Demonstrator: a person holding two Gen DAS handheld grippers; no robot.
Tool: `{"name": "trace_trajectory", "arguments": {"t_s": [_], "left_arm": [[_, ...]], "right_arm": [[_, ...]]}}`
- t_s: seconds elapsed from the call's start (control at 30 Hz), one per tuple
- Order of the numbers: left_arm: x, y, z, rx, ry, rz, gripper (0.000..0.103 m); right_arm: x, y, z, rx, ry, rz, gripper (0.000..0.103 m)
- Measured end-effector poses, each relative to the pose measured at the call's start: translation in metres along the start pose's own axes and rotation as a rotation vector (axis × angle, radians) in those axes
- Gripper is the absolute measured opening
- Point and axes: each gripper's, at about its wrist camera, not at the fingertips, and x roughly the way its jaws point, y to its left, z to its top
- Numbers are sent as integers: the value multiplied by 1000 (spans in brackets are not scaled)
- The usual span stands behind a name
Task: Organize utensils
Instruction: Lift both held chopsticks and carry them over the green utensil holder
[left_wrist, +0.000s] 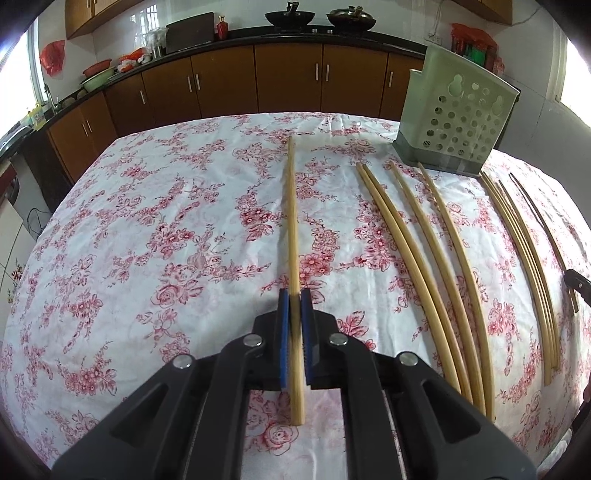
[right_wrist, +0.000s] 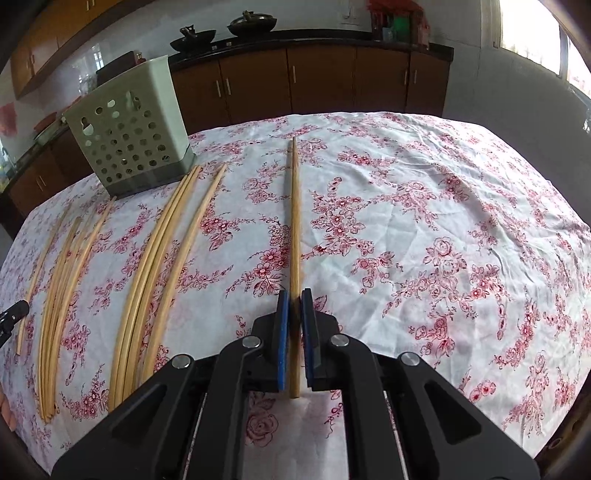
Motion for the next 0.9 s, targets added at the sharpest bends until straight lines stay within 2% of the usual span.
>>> {"name": "trace_trajectory", "arguments": {"t_s": [0.07,0.2,0.37,0.43,0.73,0.9], "left_arm": [[-6,2,3,2,-16,-3,8],[-40,7,22,7,-132,2,8],[-87,19,57,-34,-293,-10,8],[-100,23,71,-53,-334,-13,8],[-124,20,115,-49,-423,-15,8],[-155,8,146,-30,-521,-34,8]], "right_arm": [[-11,-3,8,2,-49,-1,8],[-44,-7,29,-12,-167,-11,8],[-79,-7,60,-26,-310,-9,8],[-89,-6,72,-31,-353,-3,8],[-105,3,118,-46,-449,20,7],[-132,13,150,-29,-548,78,7]]}}
